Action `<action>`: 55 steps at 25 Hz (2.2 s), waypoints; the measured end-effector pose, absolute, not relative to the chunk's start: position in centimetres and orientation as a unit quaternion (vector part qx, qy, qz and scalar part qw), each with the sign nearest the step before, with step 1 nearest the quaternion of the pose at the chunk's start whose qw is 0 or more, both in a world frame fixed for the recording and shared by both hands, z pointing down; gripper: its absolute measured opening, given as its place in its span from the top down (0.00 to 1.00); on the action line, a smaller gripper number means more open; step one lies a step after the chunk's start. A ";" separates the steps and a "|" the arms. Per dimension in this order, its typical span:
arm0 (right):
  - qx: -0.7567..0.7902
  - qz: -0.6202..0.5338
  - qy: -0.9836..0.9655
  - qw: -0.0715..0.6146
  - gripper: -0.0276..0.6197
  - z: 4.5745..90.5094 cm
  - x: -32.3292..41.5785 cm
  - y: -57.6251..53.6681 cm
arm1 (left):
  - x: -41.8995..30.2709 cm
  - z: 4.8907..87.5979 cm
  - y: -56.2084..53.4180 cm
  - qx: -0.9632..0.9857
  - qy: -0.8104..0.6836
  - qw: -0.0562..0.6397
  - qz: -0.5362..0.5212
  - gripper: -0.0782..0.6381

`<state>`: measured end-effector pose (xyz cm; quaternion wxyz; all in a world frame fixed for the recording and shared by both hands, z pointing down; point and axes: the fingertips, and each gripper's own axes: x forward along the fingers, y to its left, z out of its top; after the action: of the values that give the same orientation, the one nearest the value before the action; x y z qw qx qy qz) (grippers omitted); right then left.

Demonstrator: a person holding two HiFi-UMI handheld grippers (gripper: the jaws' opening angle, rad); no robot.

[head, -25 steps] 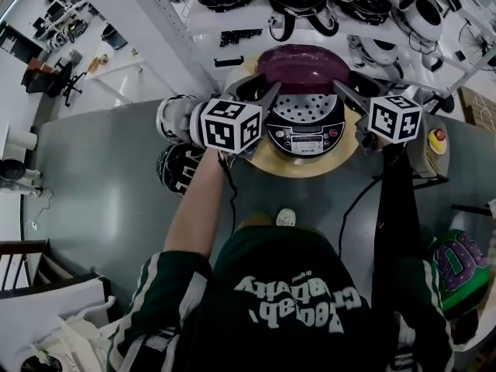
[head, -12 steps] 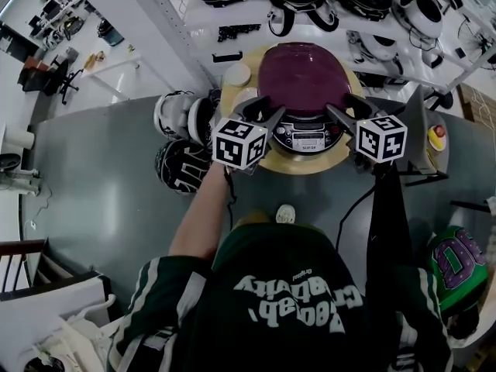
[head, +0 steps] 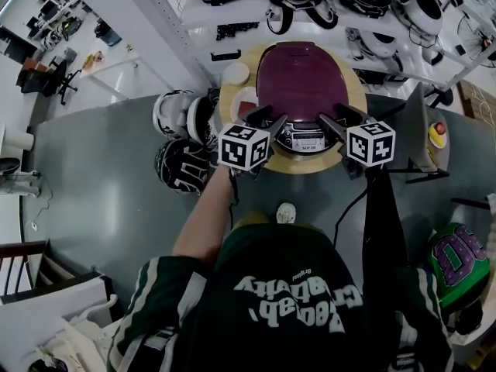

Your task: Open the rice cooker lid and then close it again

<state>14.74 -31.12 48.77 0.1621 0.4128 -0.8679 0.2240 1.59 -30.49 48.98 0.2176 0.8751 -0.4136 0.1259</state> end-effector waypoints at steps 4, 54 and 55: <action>0.417 0.241 -0.866 0.138 0.53 48.8 15.0 -31.3 | 1.6 49.0 -30.7 0.871 -0.416 0.234 0.113 0.63; 0.505 0.143 -0.842 0.125 0.59 48.2 15.9 -29.3 | 0.7 46.5 -30.6 0.870 -0.473 0.069 0.123 0.65; 0.506 0.138 -0.842 0.122 0.58 47.7 15.8 -29.2 | 0.5 46.0 -30.6 0.870 -0.475 0.066 0.116 0.62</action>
<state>15.80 -29.18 47.68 0.1224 0.5063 -0.8424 0.1379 0.47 -30.60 45.99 0.0662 0.8700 -0.4746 0.1163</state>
